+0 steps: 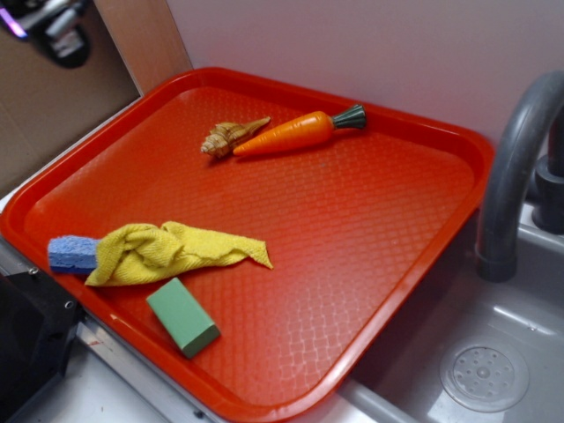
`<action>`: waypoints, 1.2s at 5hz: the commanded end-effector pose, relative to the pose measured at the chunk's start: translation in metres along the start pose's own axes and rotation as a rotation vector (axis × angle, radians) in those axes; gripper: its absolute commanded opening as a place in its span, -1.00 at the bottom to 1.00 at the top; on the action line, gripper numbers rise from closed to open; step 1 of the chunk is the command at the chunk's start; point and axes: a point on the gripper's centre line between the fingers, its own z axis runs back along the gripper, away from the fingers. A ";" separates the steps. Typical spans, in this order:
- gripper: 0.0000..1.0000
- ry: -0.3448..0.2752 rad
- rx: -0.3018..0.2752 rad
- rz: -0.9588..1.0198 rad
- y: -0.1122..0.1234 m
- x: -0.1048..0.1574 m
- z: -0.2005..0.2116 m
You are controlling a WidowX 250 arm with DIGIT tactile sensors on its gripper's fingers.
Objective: Grab the carrot.
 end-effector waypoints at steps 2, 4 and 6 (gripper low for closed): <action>1.00 -0.173 0.044 -0.385 -0.003 0.081 -0.082; 1.00 -0.082 0.095 -0.406 -0.009 0.107 -0.142; 1.00 -0.035 0.109 -0.491 -0.023 0.115 -0.182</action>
